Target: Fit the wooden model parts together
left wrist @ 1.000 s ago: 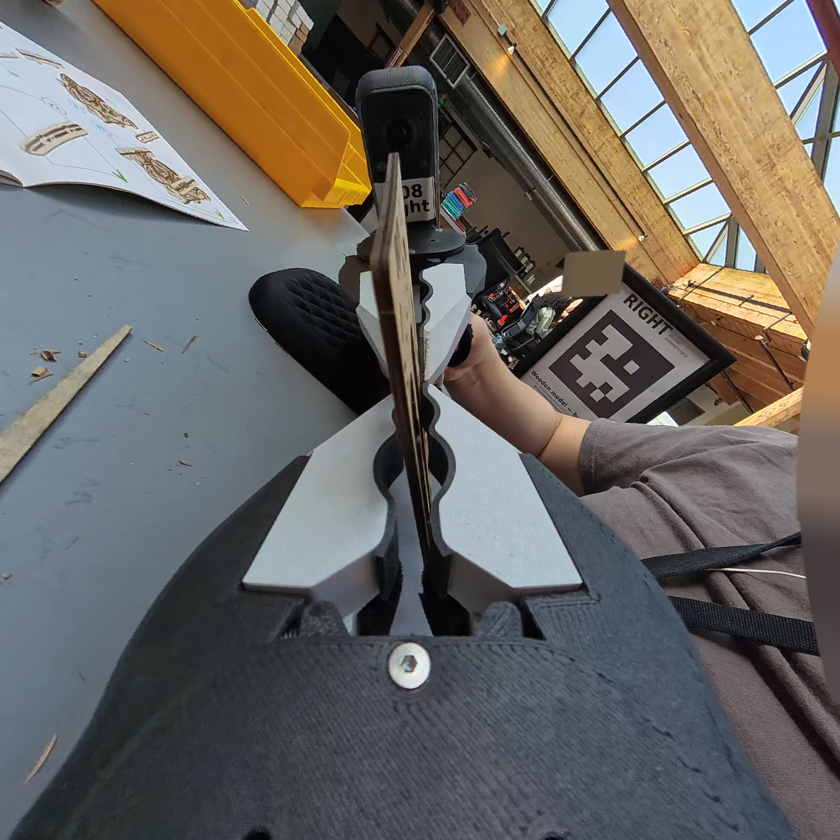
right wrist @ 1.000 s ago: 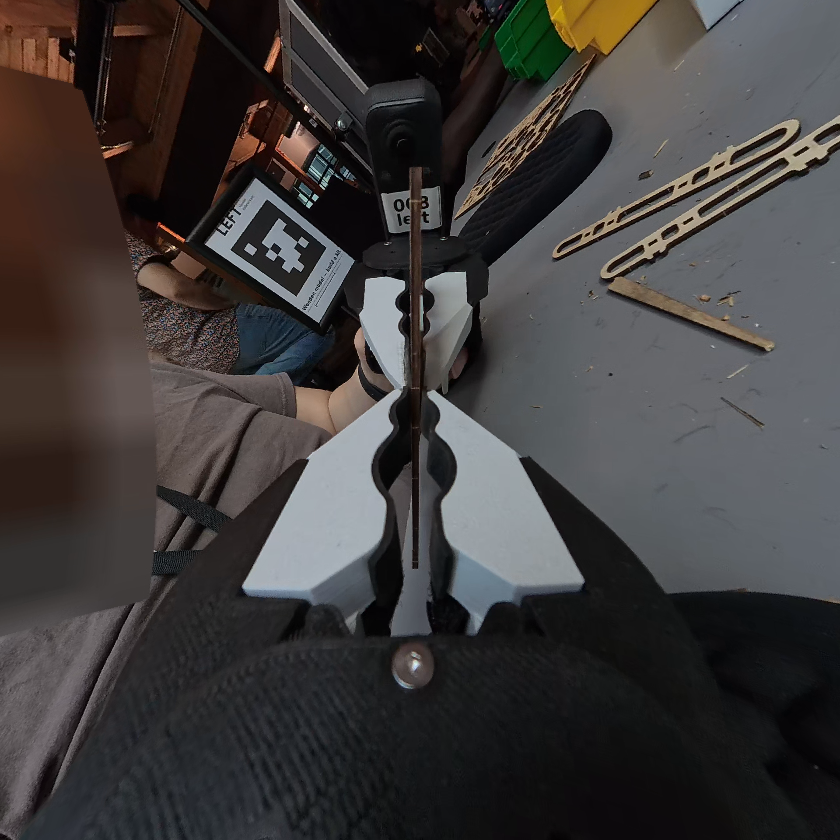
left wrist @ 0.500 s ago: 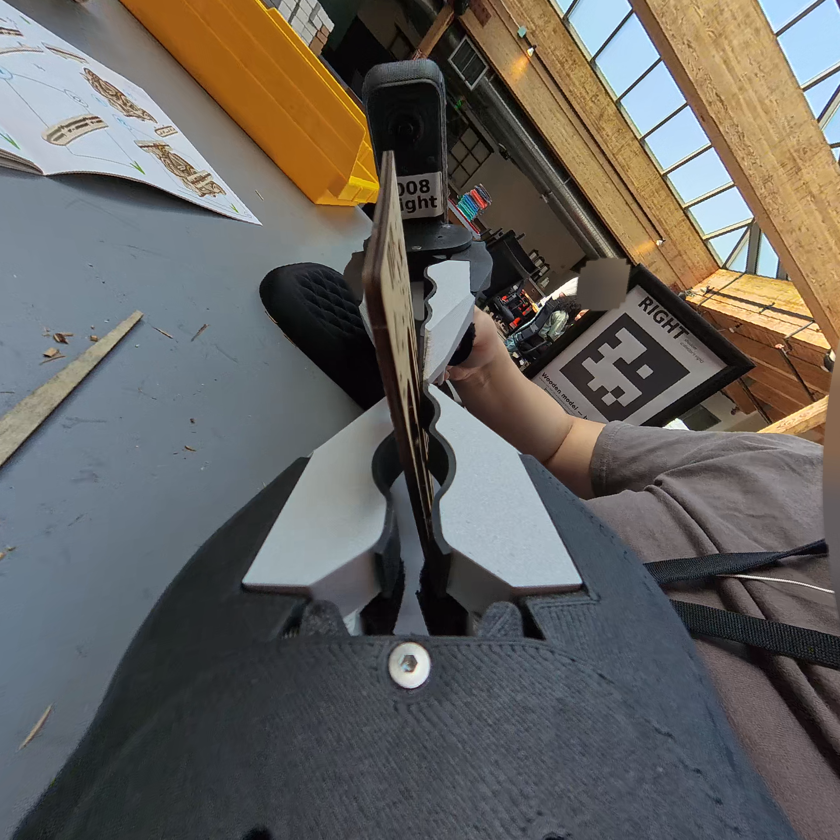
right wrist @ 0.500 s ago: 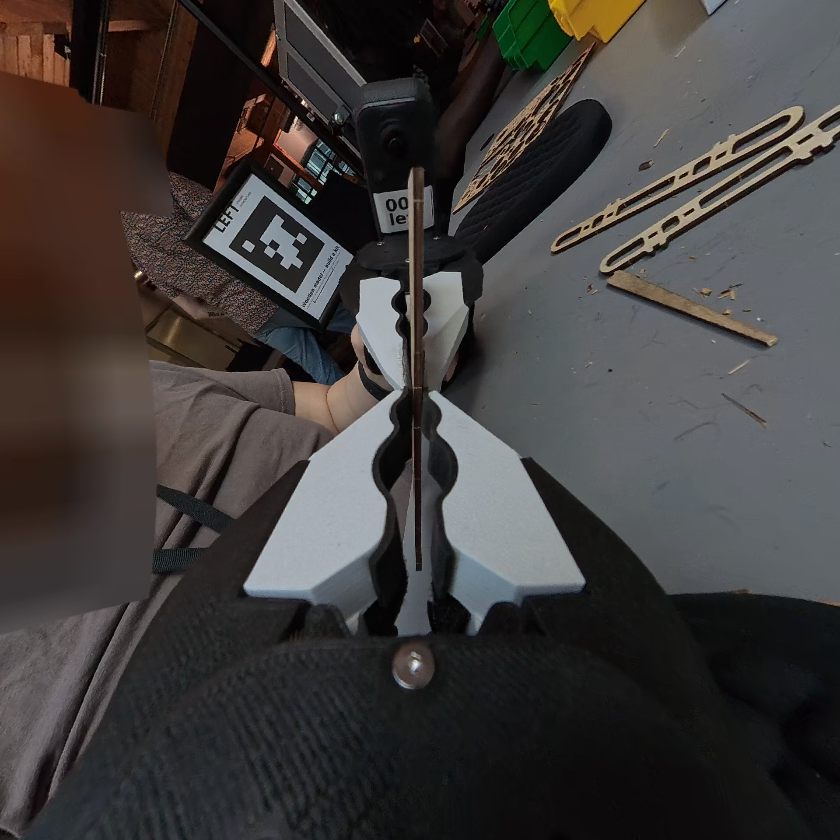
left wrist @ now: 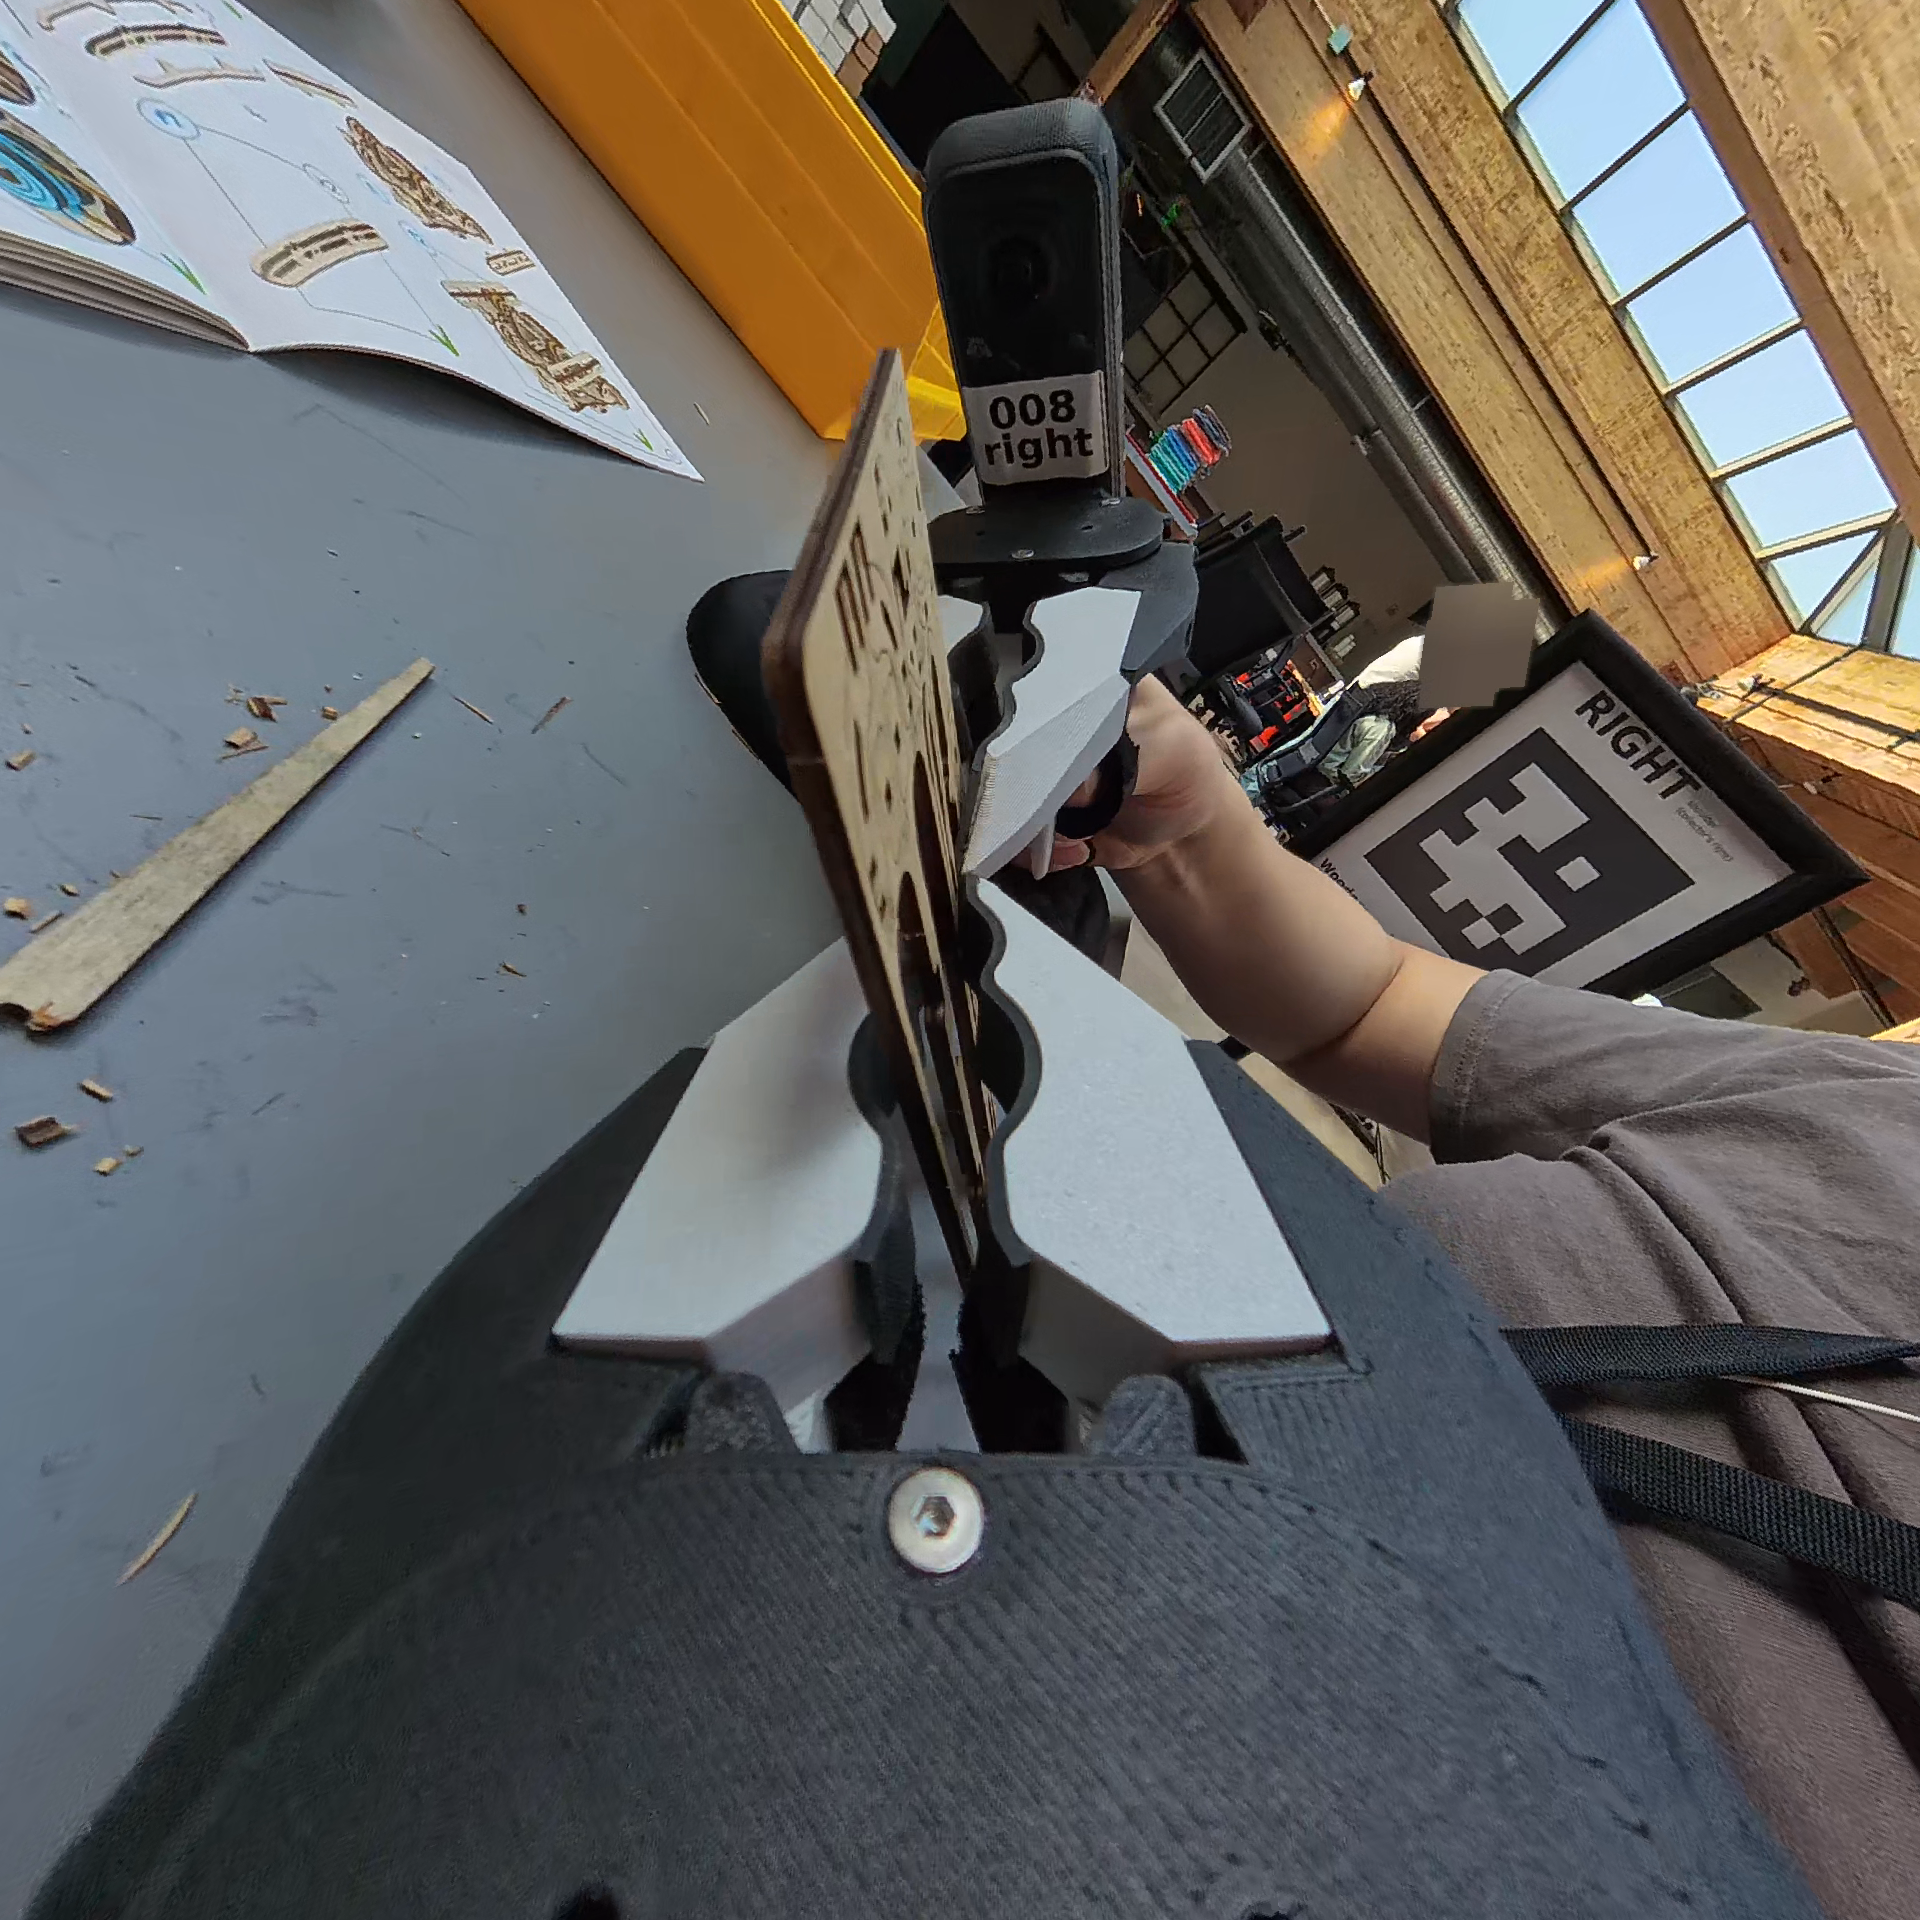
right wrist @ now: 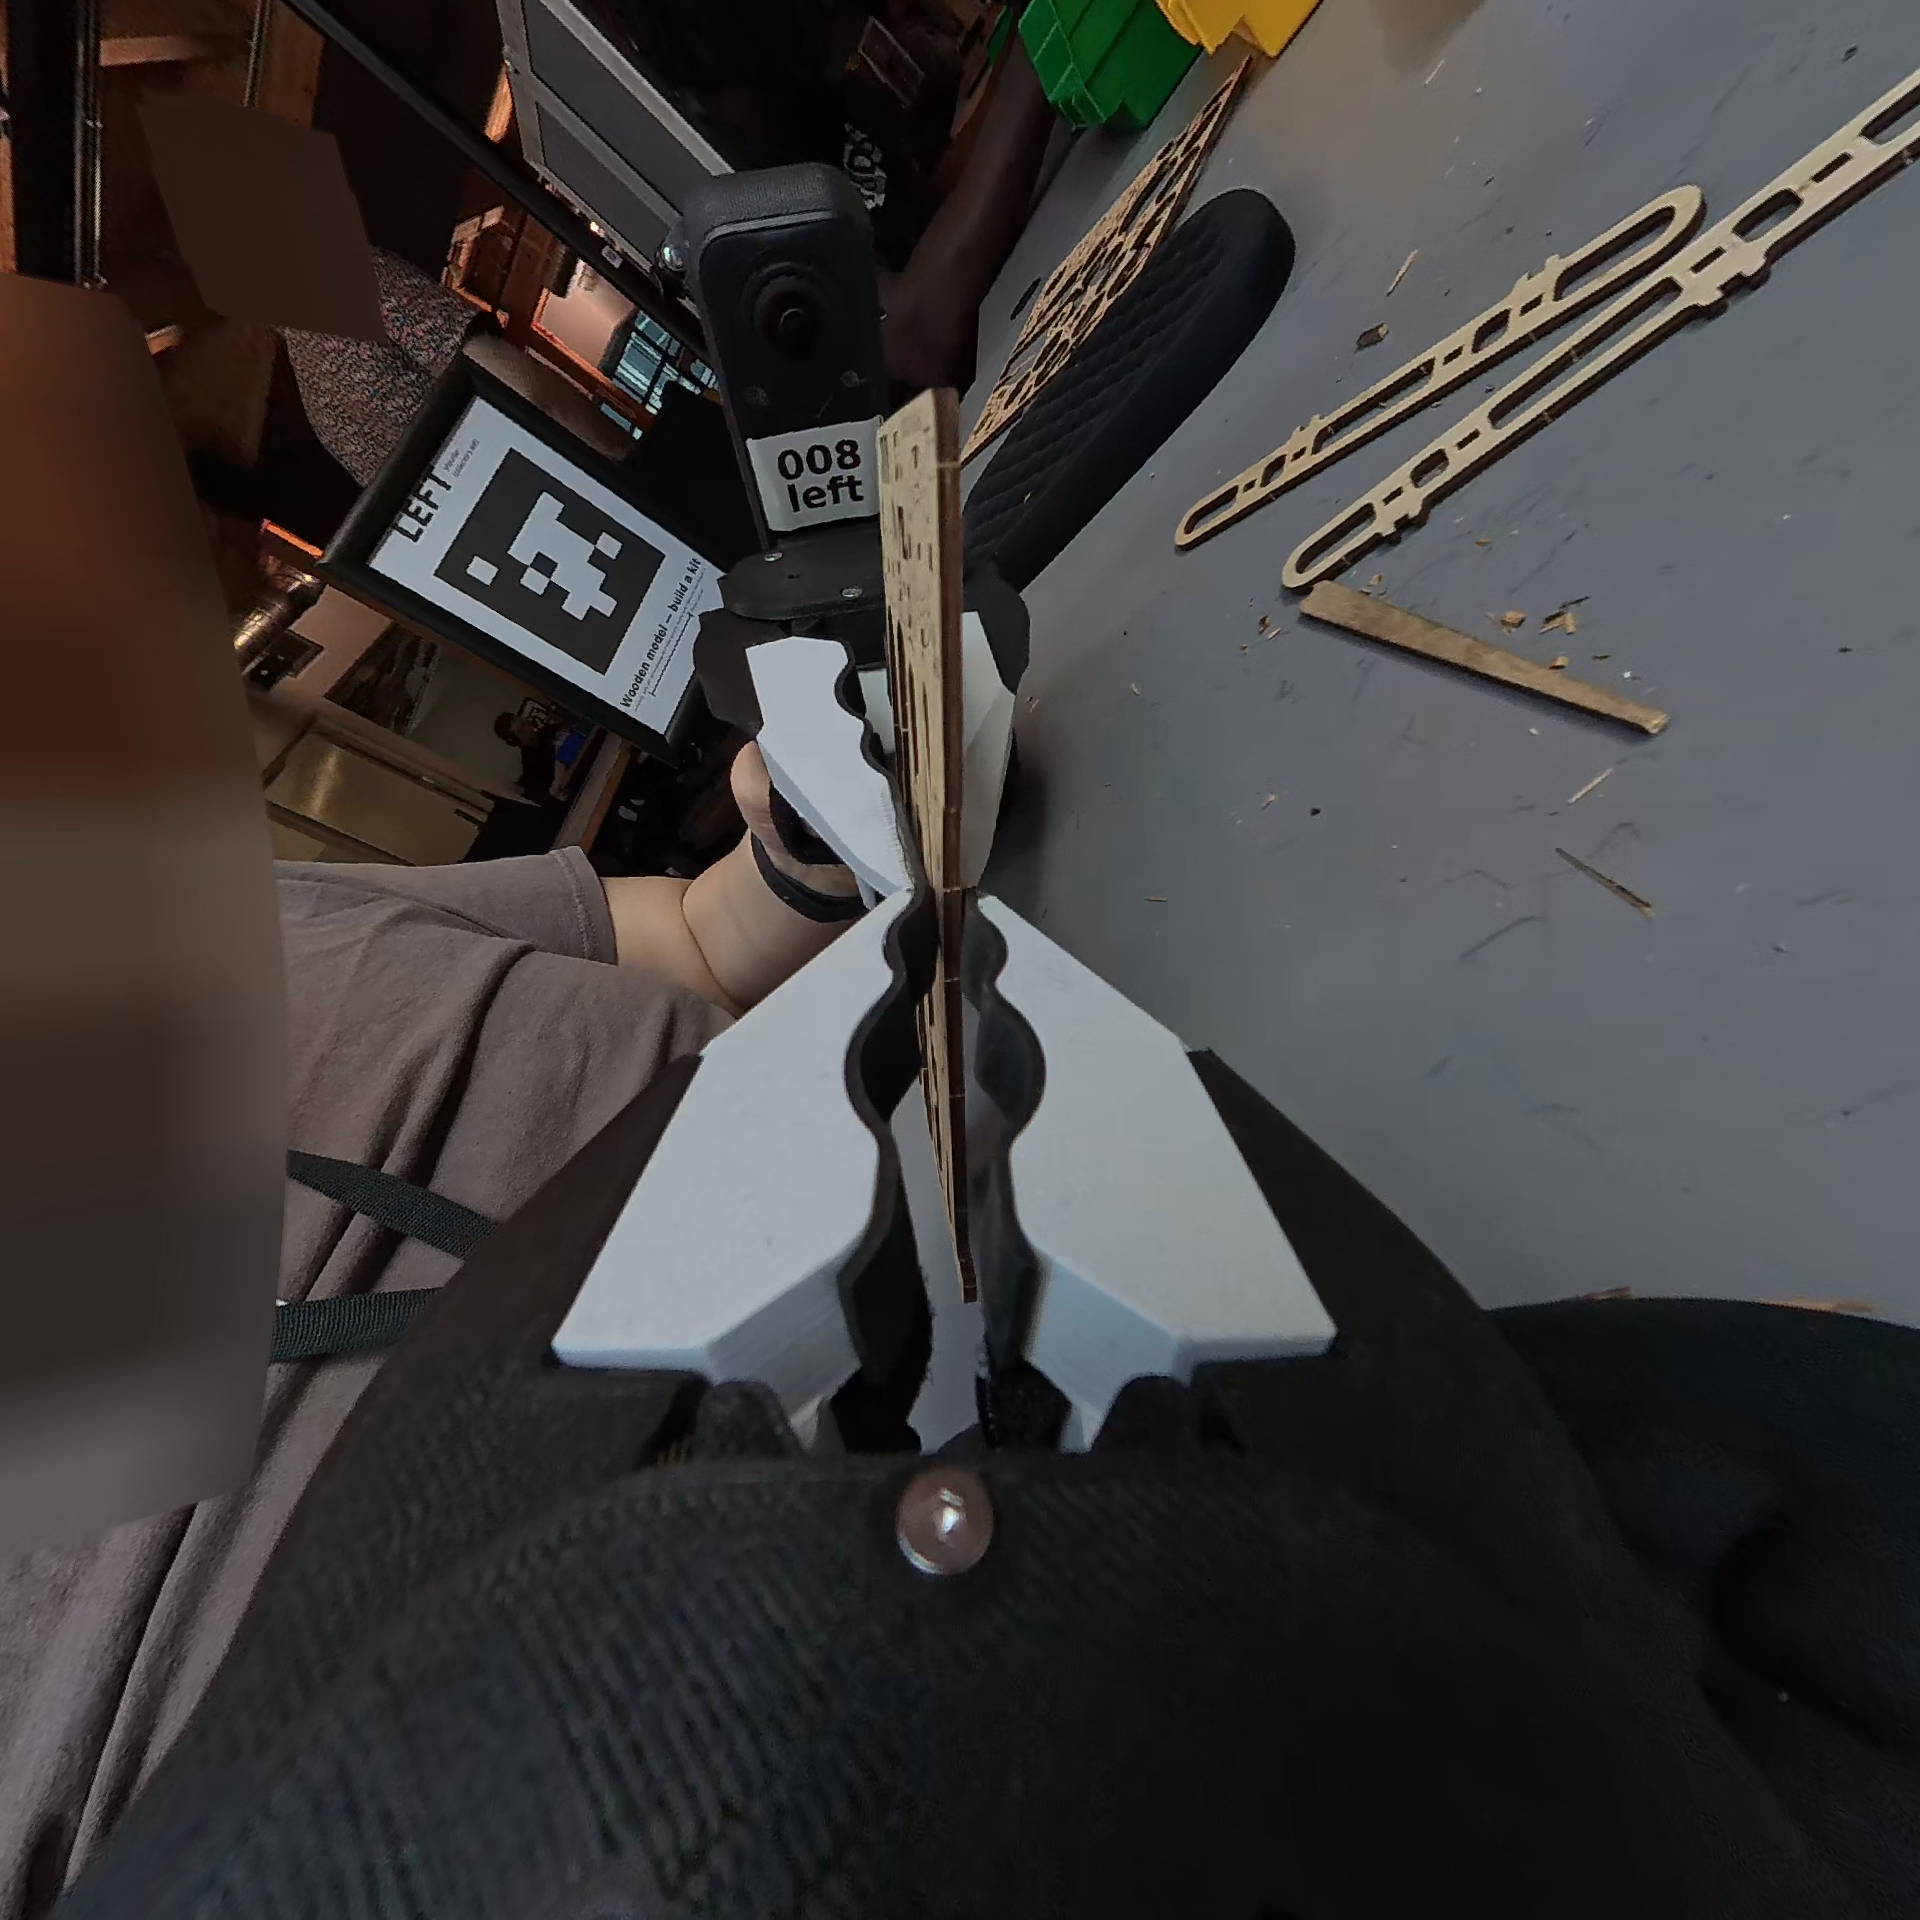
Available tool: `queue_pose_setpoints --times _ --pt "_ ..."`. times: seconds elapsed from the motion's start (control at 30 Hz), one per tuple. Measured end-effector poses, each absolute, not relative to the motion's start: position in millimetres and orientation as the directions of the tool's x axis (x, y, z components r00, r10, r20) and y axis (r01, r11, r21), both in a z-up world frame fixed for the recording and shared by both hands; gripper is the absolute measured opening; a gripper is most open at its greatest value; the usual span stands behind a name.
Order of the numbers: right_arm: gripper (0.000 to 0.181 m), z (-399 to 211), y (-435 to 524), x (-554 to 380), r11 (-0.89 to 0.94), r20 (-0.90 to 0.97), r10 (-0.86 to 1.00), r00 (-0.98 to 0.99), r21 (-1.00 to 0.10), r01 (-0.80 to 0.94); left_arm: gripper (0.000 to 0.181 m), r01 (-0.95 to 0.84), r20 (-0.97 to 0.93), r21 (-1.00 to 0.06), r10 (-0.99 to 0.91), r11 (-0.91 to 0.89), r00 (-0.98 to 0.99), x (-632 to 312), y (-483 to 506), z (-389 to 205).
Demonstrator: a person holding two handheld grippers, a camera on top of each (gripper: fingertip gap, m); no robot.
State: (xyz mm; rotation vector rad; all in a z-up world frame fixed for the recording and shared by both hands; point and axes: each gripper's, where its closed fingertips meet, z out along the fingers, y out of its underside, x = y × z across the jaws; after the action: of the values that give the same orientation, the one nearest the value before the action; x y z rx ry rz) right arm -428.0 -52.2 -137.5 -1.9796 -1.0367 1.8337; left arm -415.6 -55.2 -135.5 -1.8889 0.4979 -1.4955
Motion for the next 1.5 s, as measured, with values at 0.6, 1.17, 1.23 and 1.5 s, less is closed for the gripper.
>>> queue_pose_setpoints --times 0.6,1.17,1.23,1.5 --pt "0.000 -144 -75 -428 -0.602 -0.693 0.717 -0.075 -0.670 0.435 0.000 0.244 0.722 -0.689 -0.672 -0.682 0.163 -432 -48 -113" --pt "0.000 -122 -58 -424 -0.672 -0.714 0.692 -0.106 -0.691 0.267 0.000 0.061 0.710 -0.701 -0.686 -0.711 0.158 -408 -67 -129" --pt "0.001 -121 -59 -423 -0.662 -0.706 0.699 -0.117 -0.700 0.266 0.000 0.068 0.709 -0.702 -0.689 -0.709 0.151 -409 -67 -127" --pt "0.001 -129 -65 -426 -0.626 -0.684 0.723 -0.097 -0.708 0.326 0.000 0.096 0.708 -0.704 -0.687 -0.703 0.161 -413 -64 -126"
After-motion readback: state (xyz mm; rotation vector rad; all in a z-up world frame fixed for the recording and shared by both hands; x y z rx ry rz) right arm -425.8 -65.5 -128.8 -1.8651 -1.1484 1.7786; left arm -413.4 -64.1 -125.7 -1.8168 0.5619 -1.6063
